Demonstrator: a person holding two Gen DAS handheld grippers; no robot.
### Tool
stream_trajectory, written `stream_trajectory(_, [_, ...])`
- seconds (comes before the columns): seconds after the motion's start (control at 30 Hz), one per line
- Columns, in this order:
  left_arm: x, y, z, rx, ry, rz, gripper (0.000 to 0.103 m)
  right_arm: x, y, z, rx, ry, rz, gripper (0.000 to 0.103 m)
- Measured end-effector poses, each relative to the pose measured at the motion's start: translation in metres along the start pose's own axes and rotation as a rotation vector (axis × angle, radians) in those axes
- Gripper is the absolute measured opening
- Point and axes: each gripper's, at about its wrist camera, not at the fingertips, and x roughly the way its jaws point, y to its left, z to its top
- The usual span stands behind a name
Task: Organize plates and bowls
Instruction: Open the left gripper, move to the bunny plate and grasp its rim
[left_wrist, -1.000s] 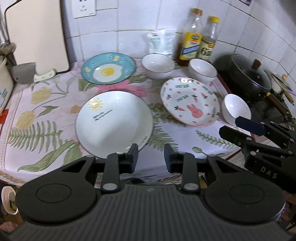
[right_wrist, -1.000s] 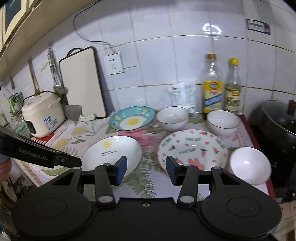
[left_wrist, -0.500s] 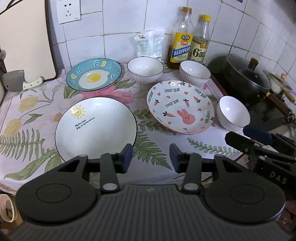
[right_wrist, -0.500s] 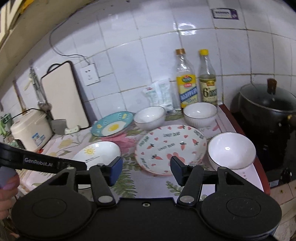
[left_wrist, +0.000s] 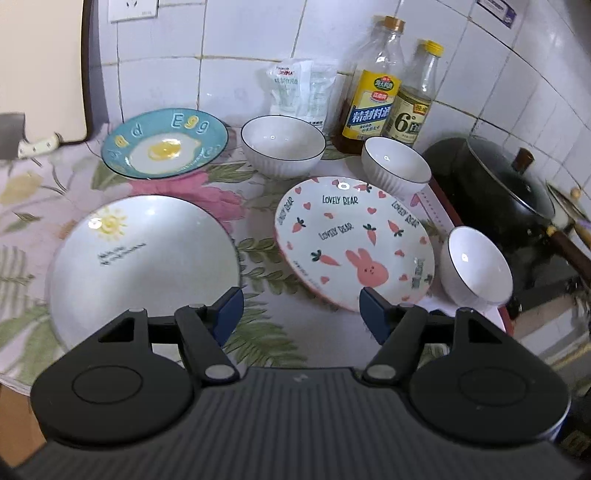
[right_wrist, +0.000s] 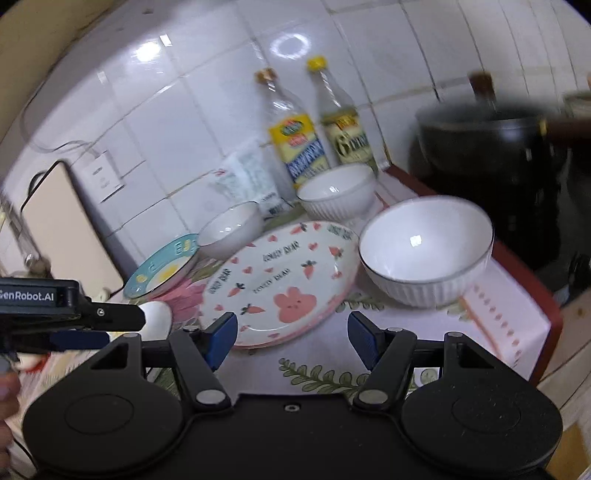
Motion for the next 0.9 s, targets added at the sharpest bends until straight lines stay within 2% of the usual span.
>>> stream_trajectory(0.17, [0.036,-0.007,-0.003,-0.052,0.040,-0.018,0.067,0.025,-0.016,-0.006,0.094,0.018,0.007,0.071])
stream_trajectory(0.23, [0.051,-0.011,-0.004,-0.056,0.057,0.024,0.067,0.033,-0.020,-0.007,0.117,0.043,0.028,0.070])
stream_trajectory(0.3, [0.061,-0.016,-0.006,-0.020,0.059,0.066,0.066,0.041,-0.016,-0.008,0.089,0.070,0.044,0.069])
stream_trajectory(0.5, [0.085,-0.010,-0.001,-0.041,0.083,0.040,0.062,0.049,-0.012,-0.007,0.109,-0.002,0.002,0.067])
stream_trajectory(0.6, [0.093,-0.009,0.003,-0.041,0.084,0.040,0.055,0.053,-0.012,-0.005,0.096,-0.013,-0.020,0.064])
stream_trajectory(0.63, [0.095,-0.010,0.005,-0.039,0.086,0.034,0.049,0.054,-0.012,-0.004,0.098,-0.015,-0.025,0.063])
stream_trajectory(0.73, [0.102,-0.010,0.009,-0.035,0.094,0.027,0.037,0.057,-0.016,-0.002,0.129,-0.018,-0.034,0.054])
stream_trajectory(0.87, [0.106,-0.005,0.010,-0.051,0.093,0.012,0.034,0.062,-0.015,-0.003,0.130,-0.022,-0.075,0.029])
stream_trajectory(0.9, [0.107,-0.004,0.009,-0.044,0.093,0.009,0.031,0.063,-0.015,-0.003,0.123,-0.019,-0.093,0.026])
